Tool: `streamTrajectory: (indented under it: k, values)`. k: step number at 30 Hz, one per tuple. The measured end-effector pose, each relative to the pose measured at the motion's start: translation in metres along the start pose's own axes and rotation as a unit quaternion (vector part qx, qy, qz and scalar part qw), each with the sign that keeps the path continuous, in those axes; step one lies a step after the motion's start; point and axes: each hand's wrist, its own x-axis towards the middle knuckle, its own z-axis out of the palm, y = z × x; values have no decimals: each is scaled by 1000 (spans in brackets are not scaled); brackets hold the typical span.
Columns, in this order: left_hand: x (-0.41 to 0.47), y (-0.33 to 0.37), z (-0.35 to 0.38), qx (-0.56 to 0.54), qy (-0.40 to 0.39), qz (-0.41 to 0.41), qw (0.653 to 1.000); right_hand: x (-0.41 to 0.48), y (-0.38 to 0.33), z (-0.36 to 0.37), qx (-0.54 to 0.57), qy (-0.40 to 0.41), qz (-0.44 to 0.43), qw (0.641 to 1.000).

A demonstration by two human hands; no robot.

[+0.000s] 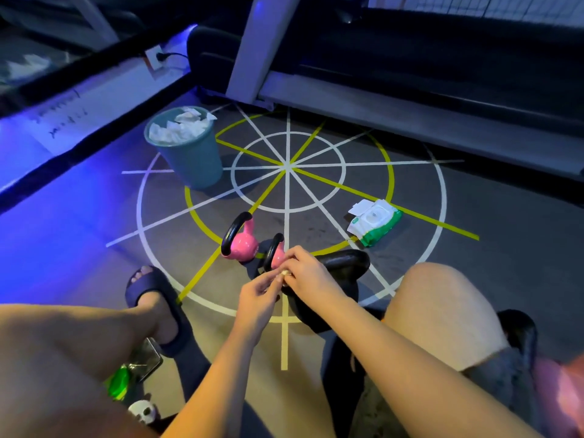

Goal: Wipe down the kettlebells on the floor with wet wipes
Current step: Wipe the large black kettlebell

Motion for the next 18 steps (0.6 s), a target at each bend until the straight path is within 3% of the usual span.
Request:
streamTrajectory:
  k: [3,6,10,15,18]
  values:
    - [3,1,-1,93,10,40,995,-2,3,-19,-14,-61,-13,998]
    - [2,19,5,174,47,93,979,-7,7,-35,-13,-64,3,998]
    - [4,49,17,117,62,122,984,-15,15,-62,133,25,78,988]
    - [-6,80,26,-57,-5,50,997,-32,8,-94,275,-8,122,954]
    - [-10,87,26,-69,-85,18,994,-37,10,-99,301,-13,140,943]
